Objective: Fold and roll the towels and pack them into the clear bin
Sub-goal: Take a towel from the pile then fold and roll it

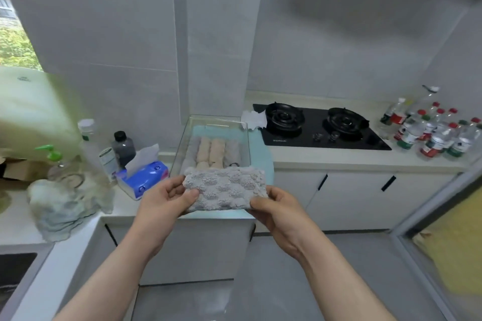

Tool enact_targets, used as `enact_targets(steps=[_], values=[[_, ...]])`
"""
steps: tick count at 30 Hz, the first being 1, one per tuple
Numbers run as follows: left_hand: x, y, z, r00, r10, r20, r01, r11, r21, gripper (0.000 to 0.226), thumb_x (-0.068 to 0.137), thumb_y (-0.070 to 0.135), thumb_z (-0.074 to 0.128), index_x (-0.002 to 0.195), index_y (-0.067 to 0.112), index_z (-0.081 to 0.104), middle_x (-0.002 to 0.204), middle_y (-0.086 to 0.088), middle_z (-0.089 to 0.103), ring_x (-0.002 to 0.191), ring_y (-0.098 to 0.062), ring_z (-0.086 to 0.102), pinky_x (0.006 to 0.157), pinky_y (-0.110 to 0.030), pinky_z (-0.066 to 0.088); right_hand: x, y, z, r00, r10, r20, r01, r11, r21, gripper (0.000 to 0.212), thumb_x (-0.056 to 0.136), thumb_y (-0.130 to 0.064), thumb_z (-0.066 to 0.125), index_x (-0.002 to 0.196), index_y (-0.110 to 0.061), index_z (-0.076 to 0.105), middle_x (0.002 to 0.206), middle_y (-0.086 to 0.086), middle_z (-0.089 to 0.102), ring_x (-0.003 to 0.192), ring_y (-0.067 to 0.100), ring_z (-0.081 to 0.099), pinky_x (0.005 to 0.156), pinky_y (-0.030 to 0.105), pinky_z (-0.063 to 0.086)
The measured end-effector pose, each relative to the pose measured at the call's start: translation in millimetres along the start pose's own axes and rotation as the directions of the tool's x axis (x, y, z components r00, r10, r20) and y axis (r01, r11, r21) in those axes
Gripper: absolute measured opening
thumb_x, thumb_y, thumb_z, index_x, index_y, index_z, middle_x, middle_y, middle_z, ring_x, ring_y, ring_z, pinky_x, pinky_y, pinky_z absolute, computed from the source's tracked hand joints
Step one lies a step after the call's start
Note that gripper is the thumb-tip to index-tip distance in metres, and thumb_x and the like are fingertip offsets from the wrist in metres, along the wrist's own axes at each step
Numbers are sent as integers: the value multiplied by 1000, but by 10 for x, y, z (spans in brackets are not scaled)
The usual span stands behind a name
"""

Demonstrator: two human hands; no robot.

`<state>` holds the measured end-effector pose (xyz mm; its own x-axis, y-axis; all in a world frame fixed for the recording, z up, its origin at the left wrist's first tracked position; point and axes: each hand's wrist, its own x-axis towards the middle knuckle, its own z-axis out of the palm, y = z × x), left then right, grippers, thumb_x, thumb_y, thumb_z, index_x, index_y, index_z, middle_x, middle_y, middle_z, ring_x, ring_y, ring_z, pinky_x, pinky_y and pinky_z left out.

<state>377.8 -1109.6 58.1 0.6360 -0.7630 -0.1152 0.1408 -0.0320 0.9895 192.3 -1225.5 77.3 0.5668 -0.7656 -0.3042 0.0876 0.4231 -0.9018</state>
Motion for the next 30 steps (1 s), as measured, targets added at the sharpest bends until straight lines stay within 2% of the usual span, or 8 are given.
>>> enact_targets(steps=[4, 9, 14, 17, 21, 23, 26, 30], values=[[560, 84, 62, 1000, -31, 4, 31, 999, 22, 71, 68, 18, 81, 132, 12, 51, 116, -7, 65, 111, -18, 62, 88, -30, 49, 568, -145, 31, 999, 17, -27, -15, 998, 59, 26, 85, 16, 50, 104, 5, 64, 106, 21, 71, 95, 27, 69, 80, 25, 58], [1250, 133, 201, 999, -18, 37, 14, 996, 93, 39, 77, 2, 75, 111, 16, 62, 91, -3, 75, 90, -19, 71, 79, -28, 54, 1335, -258, 57, 994, 36, -104, -27, 995, 93, 28, 88, 7, 53, 107, -10, 63, 99, 11, 71, 87, 24, 65, 87, 40, 57], [1820, 84, 560, 999, 23, 48, -37, 944, 327, 27, 70, 3, 81, 87, 12, 61, 77, 0, 72, 73, -13, 65, 70, -30, 54, 2191, -392, 138, 980, 54, -191, 13, 943, 332, 22, 97, -5, 50, 114, 1, 62, 111, 21, 70, 99, 32, 68, 92, 47, 53], [1999, -20, 836, 967, -11, 254, -116, 870, 479, 30, 64, 13, 84, 79, 15, 58, 69, 5, 63, 62, -5, 56, 62, -27, 51, 2587, -466, 159, 958, 110, -267, -26, 953, 301, 16, 95, -13, 54, 103, -2, 63, 93, 19, 70, 85, 34, 68, 74, 41, 59], [2486, -206, 848, 895, -133, 426, -164, 790, 591, 17, 80, 16, 71, 86, 29, 61, 85, 7, 67, 76, -4, 63, 79, -33, 56, 3024, -613, -46, 928, 99, -359, -61, 991, 116, 5, 94, -16, 55, 97, -13, 53, 71, 4, 60, 58, 19, 57, 50, 26, 49], [2737, -365, 770, 821, -288, 493, -242, 606, 757, 21, 91, 27, 57, 106, 40, 59, 112, 14, 62, 94, -1, 60, 87, -25, 49, 3102, -664, -149, 917, 149, -370, -114, 987, 116, 6, 93, -12, 53, 98, -16, 53, 67, 2, 59, 51, 15, 55, 47, 24, 46], [3000, -651, 798, 571, -592, 569, -478, 323, 817, 46, 95, 29, 42, 139, 42, 40, 152, 17, 32, 137, -8, 34, 112, -30, 28, 3119, -649, -189, 919, 155, -362, -162, 987, 11, 12, 93, -11, 50, 84, -19, 51, 58, -2, 52, 40, 11, 46, 42, 22, 38], [3138, -870, 829, 350, -776, 525, -813, 27, 581, 63, 89, 59, 42, 147, 36, 31, 156, -3, 24, 137, -27, 36, 108, -41, 35, 3153, -448, -82, 901, 176, -395, -243, 962, -125, 27, 91, -7, 42, 67, -19, 48, 57, -1, 47, 44, 14, 39, 45, 23, 32]])
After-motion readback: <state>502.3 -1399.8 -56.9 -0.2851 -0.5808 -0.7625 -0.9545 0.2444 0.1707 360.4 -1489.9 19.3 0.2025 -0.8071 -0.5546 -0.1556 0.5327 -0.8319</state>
